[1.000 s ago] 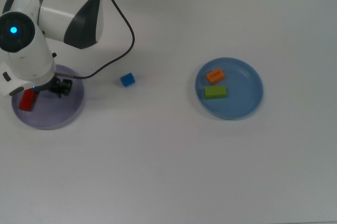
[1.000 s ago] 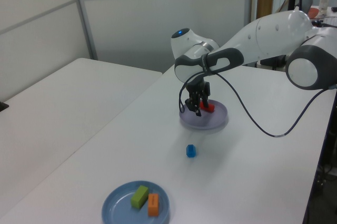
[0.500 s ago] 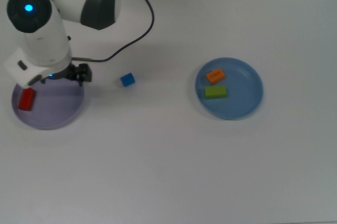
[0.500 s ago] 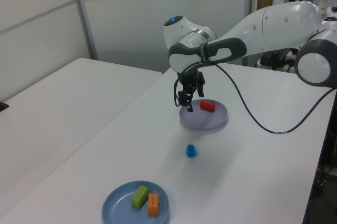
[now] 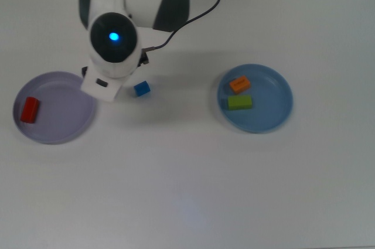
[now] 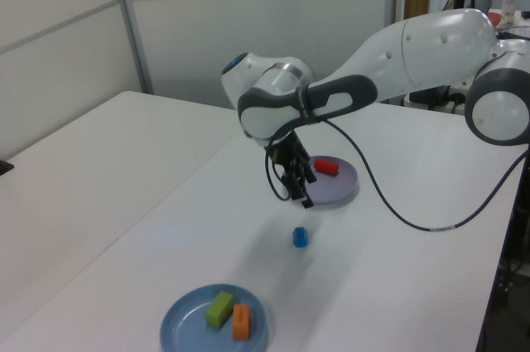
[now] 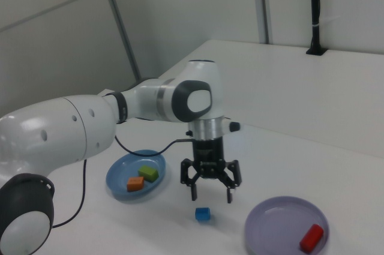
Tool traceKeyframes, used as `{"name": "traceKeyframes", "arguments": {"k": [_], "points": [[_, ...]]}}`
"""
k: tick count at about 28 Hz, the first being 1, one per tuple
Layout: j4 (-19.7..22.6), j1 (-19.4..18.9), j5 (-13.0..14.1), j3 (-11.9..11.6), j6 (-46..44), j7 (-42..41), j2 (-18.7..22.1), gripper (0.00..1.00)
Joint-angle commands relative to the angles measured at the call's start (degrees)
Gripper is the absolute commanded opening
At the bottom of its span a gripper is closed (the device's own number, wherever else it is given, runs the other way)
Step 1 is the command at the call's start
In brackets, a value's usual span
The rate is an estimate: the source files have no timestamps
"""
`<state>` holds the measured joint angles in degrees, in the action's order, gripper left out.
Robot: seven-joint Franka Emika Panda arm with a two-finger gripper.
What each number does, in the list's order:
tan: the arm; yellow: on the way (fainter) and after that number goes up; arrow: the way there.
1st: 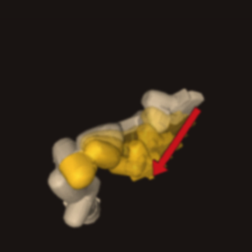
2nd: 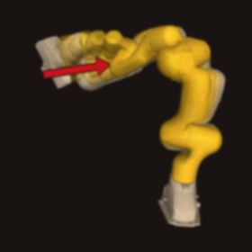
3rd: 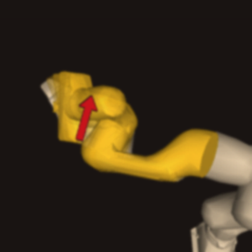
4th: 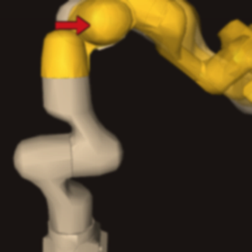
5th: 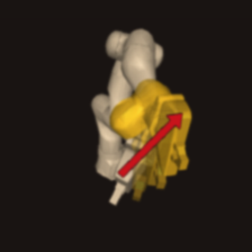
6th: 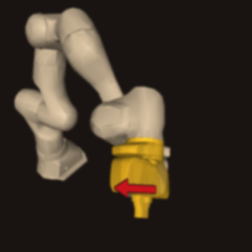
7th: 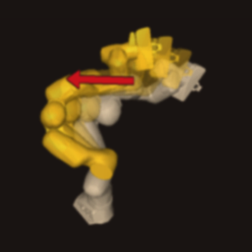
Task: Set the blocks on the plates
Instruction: 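Move the gripper to the blue block and grasp it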
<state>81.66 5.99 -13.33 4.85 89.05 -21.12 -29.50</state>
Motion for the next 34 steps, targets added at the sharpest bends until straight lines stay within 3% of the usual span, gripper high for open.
{"name": "traceKeyframes", "arguments": {"k": [1,10,34], "points": [[1.14,-1.85,-1.43,-0.28,-1.16,-1.20,0.32,1.00],[1.93,-4.58,-4.86,-0.37,-1.08,6.61,-1.62,1.00],[2.02,-6.60,-6.18,-0.37,0.41,8.73,-5.48,1.00]]}}
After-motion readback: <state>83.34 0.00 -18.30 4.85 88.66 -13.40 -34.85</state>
